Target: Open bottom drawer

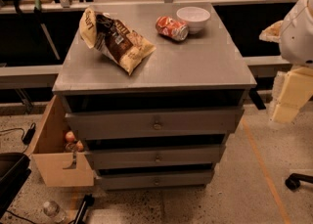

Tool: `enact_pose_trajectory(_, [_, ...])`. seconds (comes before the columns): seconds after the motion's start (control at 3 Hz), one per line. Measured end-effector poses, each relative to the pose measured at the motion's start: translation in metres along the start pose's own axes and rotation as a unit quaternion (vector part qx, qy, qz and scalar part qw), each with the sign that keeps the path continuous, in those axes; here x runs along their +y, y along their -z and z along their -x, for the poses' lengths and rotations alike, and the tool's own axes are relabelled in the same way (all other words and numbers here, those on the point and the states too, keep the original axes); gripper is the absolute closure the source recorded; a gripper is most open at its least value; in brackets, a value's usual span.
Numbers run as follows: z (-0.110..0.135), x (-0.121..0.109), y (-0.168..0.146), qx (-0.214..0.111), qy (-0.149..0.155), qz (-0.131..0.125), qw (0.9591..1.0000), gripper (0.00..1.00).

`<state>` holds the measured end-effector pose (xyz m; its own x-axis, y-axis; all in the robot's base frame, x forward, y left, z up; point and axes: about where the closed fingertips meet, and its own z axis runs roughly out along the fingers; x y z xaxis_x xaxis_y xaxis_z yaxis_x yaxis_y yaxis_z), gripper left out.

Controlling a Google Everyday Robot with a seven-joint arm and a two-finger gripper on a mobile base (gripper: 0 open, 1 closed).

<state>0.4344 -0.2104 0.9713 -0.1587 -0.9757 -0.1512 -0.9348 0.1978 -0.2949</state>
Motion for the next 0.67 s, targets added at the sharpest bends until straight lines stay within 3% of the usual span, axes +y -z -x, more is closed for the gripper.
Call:
enact_pose_trajectory(0.33, [-0.002, 0.016, -0.046, 0.005, 0.030, 0.018, 0.9994, 0.00])
enact_pose_trajectory(0.67, [-0.012, 0.039, -0.116, -0.021, 0.041, 0.047, 0.9979, 0.00])
